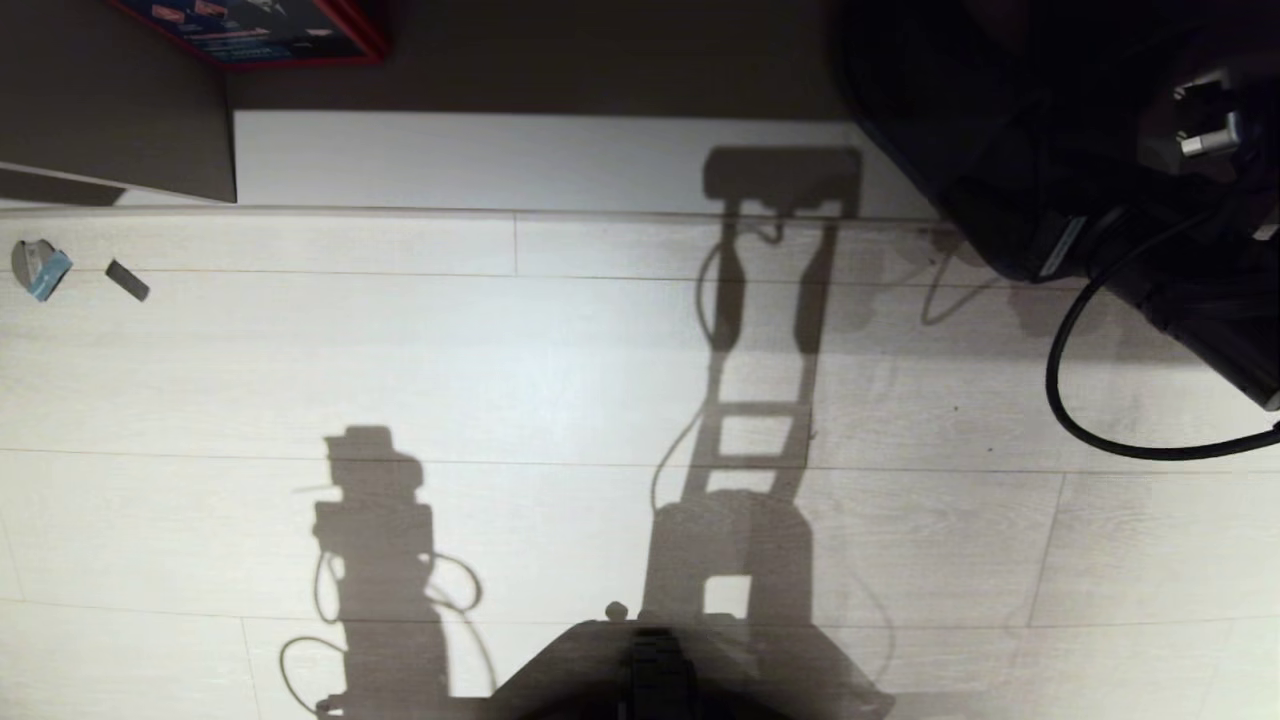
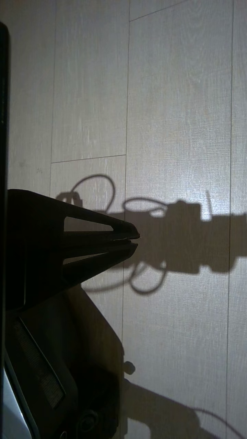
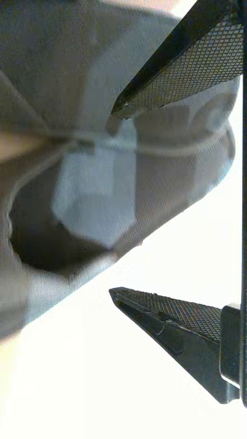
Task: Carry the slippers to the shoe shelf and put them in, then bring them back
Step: Place the slippers into the shoe cabinet, then pick up the slippers in the shoe cabinet
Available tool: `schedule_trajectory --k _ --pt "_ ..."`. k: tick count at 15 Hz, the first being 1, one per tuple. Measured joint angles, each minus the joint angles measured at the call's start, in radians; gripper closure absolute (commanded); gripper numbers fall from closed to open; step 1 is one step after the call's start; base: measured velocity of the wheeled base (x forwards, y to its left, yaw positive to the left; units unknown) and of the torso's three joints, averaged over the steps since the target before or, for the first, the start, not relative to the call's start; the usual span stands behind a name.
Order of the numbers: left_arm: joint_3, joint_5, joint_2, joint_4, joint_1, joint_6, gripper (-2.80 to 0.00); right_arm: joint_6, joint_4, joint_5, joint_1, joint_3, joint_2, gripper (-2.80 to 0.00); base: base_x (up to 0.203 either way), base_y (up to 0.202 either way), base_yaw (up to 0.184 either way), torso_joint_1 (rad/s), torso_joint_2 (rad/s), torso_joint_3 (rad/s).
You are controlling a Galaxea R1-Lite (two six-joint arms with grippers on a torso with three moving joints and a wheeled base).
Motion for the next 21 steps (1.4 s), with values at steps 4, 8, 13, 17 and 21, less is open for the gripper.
schedule_trajectory --k 4,8,13,17,21 --pt "0.000 0.000 0.000 0.000 0.000 0.000 0.00 0.043 0.006 0.058 0.031 0.062 -0.042 -2.80 0.000 0.000 0.000 0.000 0.00 0.000" --pt "0.000 0.000 0.000 0.000 0.000 -0.001 0.00 0.051 0.025 0.081 0.035 0.102 -0.087 0.00 0.000 0.000 0.000 0.000 0.00 0.000" --pt "0.000 0.000 0.000 0.000 0.000 -0.001 0.00 0.053 0.240 0.112 0.035 0.154 -0.269 0.00 0.000 0.000 0.000 0.000 0.00 0.000" --pt "0.000 0.000 0.000 0.000 0.000 -0.001 0.00 0.053 0.350 0.126 0.035 0.237 -0.453 0.00 0.000 0.000 0.000 0.000 0.00 0.000" --pt "0.000 0.000 0.000 0.000 0.000 -0.001 0.00 0.054 0.537 0.123 0.035 0.267 -0.658 0.00 0.000 0.000 0.000 0.000 0.00 0.000"
